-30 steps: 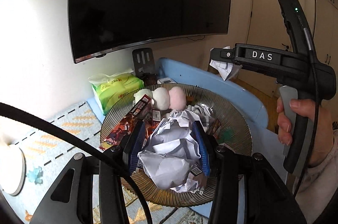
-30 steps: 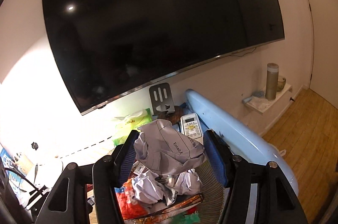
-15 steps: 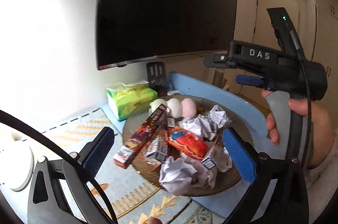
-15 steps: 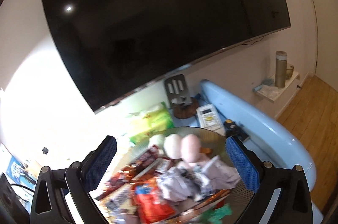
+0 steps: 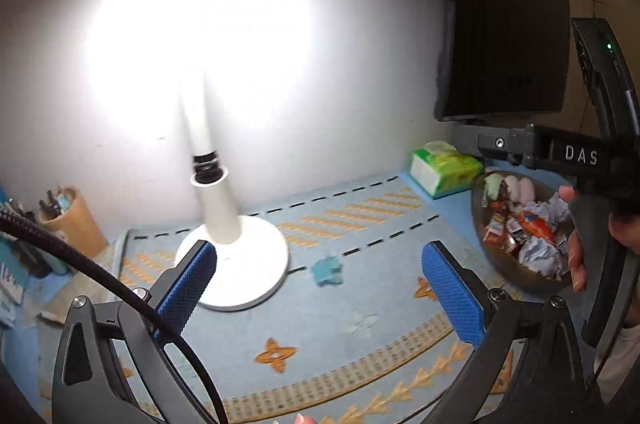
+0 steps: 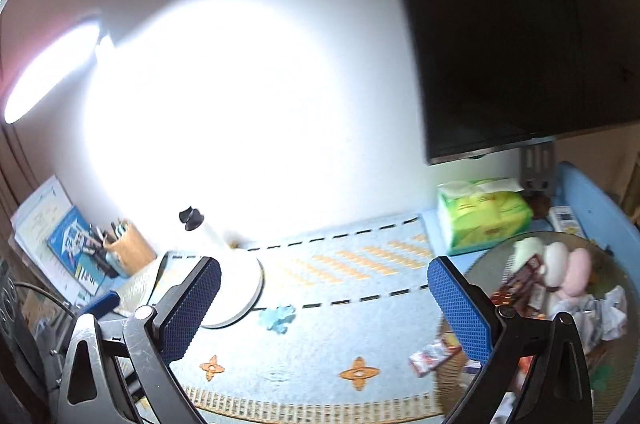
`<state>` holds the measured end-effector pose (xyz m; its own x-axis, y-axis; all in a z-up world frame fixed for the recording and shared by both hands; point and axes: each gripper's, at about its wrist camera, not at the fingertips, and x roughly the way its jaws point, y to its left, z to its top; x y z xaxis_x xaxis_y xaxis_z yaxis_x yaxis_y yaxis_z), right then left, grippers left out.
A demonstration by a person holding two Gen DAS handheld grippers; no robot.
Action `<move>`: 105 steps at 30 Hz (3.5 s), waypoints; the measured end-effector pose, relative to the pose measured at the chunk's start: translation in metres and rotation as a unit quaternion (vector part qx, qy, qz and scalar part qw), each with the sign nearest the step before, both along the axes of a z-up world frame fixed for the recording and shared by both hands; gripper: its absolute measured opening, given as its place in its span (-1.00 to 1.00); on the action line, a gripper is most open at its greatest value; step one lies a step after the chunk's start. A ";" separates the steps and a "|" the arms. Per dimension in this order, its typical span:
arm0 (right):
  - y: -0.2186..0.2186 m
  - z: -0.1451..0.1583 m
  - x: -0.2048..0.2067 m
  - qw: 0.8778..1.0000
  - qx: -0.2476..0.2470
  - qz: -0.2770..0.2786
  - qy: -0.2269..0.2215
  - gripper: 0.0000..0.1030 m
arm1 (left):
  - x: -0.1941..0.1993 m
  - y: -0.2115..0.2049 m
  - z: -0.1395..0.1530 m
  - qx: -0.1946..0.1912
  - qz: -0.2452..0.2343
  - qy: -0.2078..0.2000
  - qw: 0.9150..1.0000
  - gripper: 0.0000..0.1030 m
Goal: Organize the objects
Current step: 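Move both open grippers back over the desk, then grasp the blue star toy with the right gripper, then carry the blue star toy to the glass bowl and release, then move the open right gripper back over the cleared desk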
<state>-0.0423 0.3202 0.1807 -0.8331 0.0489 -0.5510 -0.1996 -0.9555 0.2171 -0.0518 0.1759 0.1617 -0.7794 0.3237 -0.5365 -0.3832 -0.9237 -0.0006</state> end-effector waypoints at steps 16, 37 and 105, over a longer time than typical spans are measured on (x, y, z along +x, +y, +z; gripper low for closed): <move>-0.073 -0.166 -0.126 0.977 0.098 0.010 -0.188 1.00 | 0.014 -0.170 -0.138 -0.018 0.146 -0.202 0.968 0.99; -0.083 -0.159 -0.113 0.989 0.045 0.040 -0.138 -0.19 | 0.020 -0.166 -0.147 -0.039 0.152 -0.180 0.971 1.00; -0.053 -0.147 0.090 0.983 0.050 -0.033 -0.175 1.00 | 0.080 -0.178 -0.147 -0.037 0.172 -0.182 0.967 1.00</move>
<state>0.0474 0.2670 0.0334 -0.5869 0.1646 -0.7928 -0.3076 -0.9510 0.0303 0.0283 -0.0019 0.0149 -0.5894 0.0287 -0.8073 -0.0396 -0.9992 -0.0066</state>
